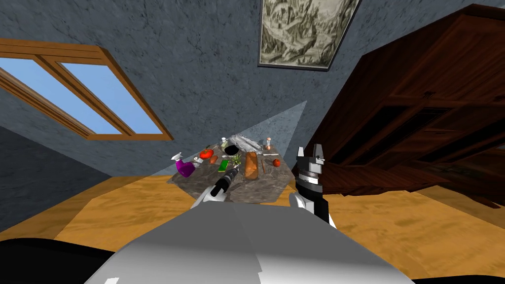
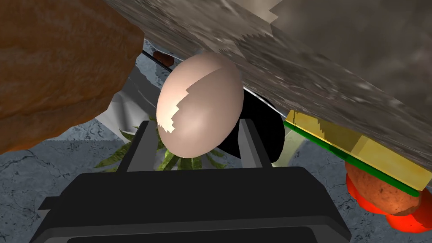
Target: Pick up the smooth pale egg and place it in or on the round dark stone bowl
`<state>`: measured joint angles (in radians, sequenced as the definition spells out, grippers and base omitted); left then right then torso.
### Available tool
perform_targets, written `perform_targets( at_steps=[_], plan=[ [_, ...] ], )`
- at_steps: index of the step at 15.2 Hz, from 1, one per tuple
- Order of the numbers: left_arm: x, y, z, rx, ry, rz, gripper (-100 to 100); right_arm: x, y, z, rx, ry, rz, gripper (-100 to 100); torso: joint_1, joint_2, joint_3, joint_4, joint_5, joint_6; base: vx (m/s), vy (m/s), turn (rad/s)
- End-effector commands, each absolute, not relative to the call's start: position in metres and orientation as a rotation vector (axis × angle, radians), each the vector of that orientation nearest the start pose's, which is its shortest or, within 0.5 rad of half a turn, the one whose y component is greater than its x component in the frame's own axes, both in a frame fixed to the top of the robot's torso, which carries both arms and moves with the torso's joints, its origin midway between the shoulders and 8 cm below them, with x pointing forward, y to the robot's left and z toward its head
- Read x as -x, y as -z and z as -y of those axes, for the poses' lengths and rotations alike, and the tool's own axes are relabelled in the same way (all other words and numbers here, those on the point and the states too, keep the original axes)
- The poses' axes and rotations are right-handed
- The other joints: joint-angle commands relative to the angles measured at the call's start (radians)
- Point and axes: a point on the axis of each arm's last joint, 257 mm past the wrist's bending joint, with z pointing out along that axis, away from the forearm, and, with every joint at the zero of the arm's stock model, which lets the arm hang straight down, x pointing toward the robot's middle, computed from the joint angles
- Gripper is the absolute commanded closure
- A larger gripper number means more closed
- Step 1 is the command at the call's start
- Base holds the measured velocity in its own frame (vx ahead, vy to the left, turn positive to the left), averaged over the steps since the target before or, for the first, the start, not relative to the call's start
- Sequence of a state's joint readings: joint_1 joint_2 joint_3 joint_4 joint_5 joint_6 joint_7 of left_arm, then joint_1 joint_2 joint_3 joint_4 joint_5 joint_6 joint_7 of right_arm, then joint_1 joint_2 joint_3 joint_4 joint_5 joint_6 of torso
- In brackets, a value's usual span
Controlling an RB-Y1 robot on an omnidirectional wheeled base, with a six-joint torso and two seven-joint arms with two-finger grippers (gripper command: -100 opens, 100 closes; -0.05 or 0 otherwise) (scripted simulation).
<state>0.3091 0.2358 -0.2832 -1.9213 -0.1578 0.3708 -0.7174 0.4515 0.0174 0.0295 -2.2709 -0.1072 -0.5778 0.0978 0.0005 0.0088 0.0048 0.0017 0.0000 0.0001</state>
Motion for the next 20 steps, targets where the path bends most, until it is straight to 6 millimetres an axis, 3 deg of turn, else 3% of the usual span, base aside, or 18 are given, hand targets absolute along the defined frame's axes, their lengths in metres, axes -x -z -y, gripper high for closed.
perform_targets(
  at_steps=[1, 7, 13, 20],
  plan=[
    [-0.443, 0.301, -0.203, 0.393, 0.411, -1.884, 100, -0.334, -0.049, 0.279, -0.62, -1.344, -0.474, 0, 0.0, 0.0, 0.0, 0.0, 0.0, 0.0, -0.171, 0.036, -0.124],
    [-0.486, 0.272, -0.251, 0.426, 0.347, -1.778, 100, -0.334, -0.049, 0.279, -0.62, -1.344, -0.474, 0, 0.004, -0.002, 0.0, 0.001, 0.0, 0.001, -0.122, 0.052, -0.164],
    [-0.511, 0.253, -0.281, 0.459, 0.317, -1.711, 100, -0.334, -0.049, 0.279, -0.621, -1.343, -0.474, 0, 0.003, -0.006, -0.002, 0.001, 0.001, 0.002, -0.062, 0.046, -0.136],
    [-0.55, 0.216, -0.336, 0.535, 0.279, -1.587, 100, -0.334, -0.049, 0.279, -0.621, -1.343, -0.474, 0, 0.005, -0.007, -0.003, 0.001, 0.002, 0.001, -0.054, 0.046, -0.168]
  ],
)
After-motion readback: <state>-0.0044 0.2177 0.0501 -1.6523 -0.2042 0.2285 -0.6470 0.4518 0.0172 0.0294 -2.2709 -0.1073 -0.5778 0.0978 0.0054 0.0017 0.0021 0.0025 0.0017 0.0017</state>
